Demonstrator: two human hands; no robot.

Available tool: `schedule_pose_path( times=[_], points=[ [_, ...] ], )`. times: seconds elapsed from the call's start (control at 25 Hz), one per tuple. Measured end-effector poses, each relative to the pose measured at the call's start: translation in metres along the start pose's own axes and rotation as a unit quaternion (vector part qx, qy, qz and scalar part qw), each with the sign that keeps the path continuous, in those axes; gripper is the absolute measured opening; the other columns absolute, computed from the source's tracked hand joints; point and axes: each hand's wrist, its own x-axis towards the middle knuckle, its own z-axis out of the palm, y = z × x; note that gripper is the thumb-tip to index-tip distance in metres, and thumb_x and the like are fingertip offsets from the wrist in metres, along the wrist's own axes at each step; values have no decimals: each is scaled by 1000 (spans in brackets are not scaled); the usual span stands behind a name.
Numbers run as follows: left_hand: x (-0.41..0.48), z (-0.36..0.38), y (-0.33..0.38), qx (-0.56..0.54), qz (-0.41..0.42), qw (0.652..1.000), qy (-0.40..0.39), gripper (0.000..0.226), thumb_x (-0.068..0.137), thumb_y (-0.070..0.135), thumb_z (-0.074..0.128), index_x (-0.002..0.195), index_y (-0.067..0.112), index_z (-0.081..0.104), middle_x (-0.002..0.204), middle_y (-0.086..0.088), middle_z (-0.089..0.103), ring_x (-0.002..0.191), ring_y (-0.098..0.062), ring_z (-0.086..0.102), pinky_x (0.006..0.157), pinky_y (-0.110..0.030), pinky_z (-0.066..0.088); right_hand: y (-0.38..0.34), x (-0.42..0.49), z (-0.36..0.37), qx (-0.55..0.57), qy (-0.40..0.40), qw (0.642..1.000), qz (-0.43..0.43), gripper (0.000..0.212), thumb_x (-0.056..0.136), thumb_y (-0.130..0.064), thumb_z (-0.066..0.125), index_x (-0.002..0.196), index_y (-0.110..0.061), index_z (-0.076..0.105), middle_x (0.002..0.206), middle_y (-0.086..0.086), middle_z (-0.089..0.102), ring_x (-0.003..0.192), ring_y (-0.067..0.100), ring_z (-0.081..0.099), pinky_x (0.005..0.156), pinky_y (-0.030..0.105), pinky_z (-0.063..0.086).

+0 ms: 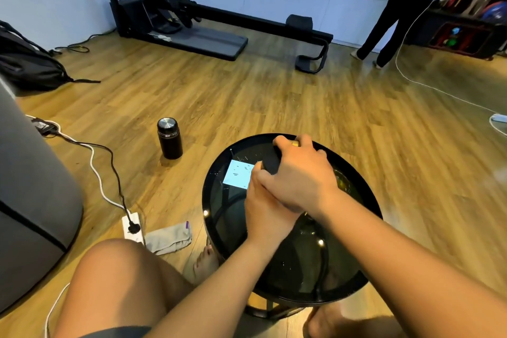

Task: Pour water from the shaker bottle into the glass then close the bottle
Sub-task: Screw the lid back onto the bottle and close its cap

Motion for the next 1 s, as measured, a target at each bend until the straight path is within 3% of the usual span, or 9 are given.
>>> schedule_pose_path(
  times=[0.12, 0.28, 0.4, 0.52, 0.64, 0.72, 0.84, 0.92, 1.0],
  points=[
    [19, -17, -8, 30, 9, 998, -57, 118, 51, 76, 73, 148, 27, 26, 109, 15, 66, 98, -3, 66, 72, -4, 46, 0, 3, -13, -14, -56, 998, -35, 69, 77, -70, 51, 131, -27, 43, 128, 16, 44, 108, 46, 52, 84, 44, 48],
    [22, -15, -15, -14, -24, 998, -53, 118, 42, 74, 88, 137, 42, 26, 113, 10, 70, 107, -7, 67, 82, -27, 60, 4, 18, -46, -105, -173, 978, -56, 101, 71, -82, 50, 152, -29, 23, 132, 12, 50, 98, 28, 52, 73, 34, 43],
    [22, -17, -14, 14, -8, 999, -47, 114, 43, 76, 83, 135, 49, 21, 116, 13, 66, 103, 4, 59, 70, -5, 44, 7, 12, -31, -97, -111, 986, -78, 79, 80, -74, 50, 136, -21, 38, 91, 2, 49, 89, 24, 44, 57, 29, 34],
    [28, -26, -13, 4, 24, 999, -48, 93, 46, 66, 91, 113, 68, 27, 103, 29, 64, 95, 18, 57, 69, 2, 42, 14, 12, -27, -88, -97, 983, -127, 77, 79, -77, 46, 139, -29, 37, 127, 13, 52, 119, 34, 48, 82, 38, 47],
    [28, -28, -11, 1, 35, 998, -56, 89, 47, 57, 94, 110, 66, 32, 103, 26, 62, 97, 14, 58, 67, -3, 45, 21, 12, -27, -106, -61, 974, -189, 79, 80, -79, 39, 146, -35, 35, 154, 2, 36, 141, 30, 35, 109, 50, 36],
    [25, -26, -10, 10, 20, 998, -63, 88, 48, 57, 93, 115, 58, 35, 106, 23, 61, 95, 8, 60, 66, -7, 47, 12, 9, -17, -105, -13, 987, -121, 77, 82, -81, 34, 137, -29, 44, 138, 7, 50, 118, 34, 54, 84, 42, 47],
    [23, -26, -8, 19, -11, 998, -66, 99, 46, 65, 92, 125, 43, 36, 111, 15, 64, 104, -6, 65, 78, -28, 58, -4, 16, -13, -178, 21, 984, -20, 88, 80, -86, 17, 126, -17, 49, 94, 9, 59, 86, 32, 58, 57, 36, 34],
    [22, -27, -7, 25, -12, 997, -69, 104, 43, 70, 90, 127, 39, 36, 116, 13, 62, 110, -12, 63, 87, -39, 58, -1, 22, -20, -178, 3, 983, -34, 85, 80, -85, 19, 121, -17, 49, 79, 5, 49, 78, 28, 51, 56, 35, 35],
    [22, -28, -7, 23, 1, 997, -68, 95, 45, 68, 89, 120, 41, 36, 115, 12, 60, 110, -12, 61, 88, -40, 57, 12, 25, -25, -109, -29, 990, -89, 75, 82, -82, 29, 117, -19, 48, 94, 8, 54, 87, 29, 55, 67, 38, 43]
  ],
)
